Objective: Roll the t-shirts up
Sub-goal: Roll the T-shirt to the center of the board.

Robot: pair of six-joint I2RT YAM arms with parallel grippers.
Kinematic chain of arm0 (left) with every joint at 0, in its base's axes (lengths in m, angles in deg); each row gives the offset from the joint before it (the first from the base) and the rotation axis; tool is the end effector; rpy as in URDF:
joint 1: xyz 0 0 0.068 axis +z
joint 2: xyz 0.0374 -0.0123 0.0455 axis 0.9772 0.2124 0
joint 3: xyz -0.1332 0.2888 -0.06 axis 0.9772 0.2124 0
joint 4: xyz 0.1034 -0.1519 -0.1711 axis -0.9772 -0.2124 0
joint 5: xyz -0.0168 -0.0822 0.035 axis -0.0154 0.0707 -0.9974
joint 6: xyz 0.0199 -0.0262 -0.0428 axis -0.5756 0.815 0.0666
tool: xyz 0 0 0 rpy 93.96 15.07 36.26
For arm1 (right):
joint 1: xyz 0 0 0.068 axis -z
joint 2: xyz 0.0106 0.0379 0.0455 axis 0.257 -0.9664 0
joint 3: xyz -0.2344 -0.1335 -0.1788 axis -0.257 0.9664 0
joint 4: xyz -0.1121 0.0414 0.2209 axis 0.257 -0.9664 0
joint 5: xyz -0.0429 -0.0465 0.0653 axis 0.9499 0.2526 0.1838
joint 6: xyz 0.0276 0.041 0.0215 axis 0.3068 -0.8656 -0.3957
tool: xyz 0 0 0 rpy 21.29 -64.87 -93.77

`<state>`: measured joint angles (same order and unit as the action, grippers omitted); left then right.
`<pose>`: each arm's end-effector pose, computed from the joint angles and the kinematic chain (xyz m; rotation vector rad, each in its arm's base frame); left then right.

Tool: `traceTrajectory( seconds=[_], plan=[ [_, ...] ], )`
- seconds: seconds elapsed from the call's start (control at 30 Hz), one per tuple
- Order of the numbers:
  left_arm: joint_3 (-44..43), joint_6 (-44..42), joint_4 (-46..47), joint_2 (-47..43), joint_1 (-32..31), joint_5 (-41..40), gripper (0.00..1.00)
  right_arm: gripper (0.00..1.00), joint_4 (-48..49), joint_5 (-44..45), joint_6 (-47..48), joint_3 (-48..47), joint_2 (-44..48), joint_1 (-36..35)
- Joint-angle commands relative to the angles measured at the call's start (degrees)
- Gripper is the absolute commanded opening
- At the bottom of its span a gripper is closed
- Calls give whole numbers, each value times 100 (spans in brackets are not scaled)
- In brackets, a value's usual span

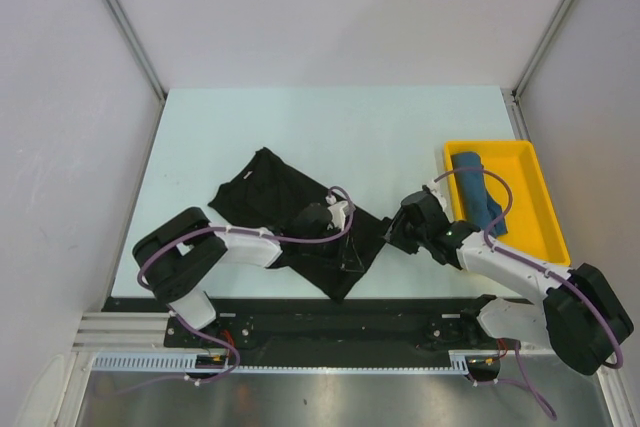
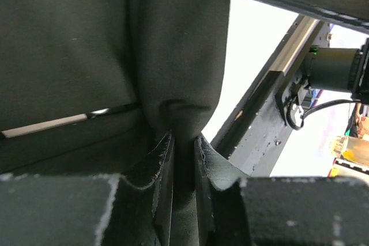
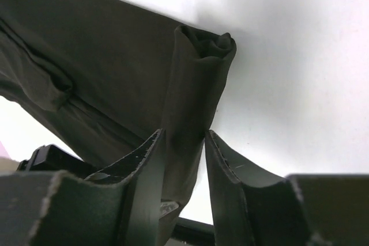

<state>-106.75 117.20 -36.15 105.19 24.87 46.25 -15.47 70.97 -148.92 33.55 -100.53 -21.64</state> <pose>0.1708 -0.2490 0.1956 0.4496 2.5164 -1.2616 0.1546 0.1110 0.2366 0.5709 2.4695 0.6435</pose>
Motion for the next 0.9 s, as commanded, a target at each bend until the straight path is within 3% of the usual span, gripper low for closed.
traceTrajectory(
  seconds=[0.0, 0.1, 0.67, 0.87],
  plan=[
    [-42, -138, -4, 58, 109, 145, 22, 35, 292, -31, -170, -40, -60, -29],
    [-42, -182, -48, 93, 136, 128, 23, 27, 371, -102, -222, -40, -157, -29],
    [-112, -551, -654, -180, 224, -285, 35, 6, 293, -84, -600, -373, -614, -55],
    [-113, -569, -707, -206, 224, -373, 31, 18, 143, 30, -627, -629, -711, -99]
  ],
)
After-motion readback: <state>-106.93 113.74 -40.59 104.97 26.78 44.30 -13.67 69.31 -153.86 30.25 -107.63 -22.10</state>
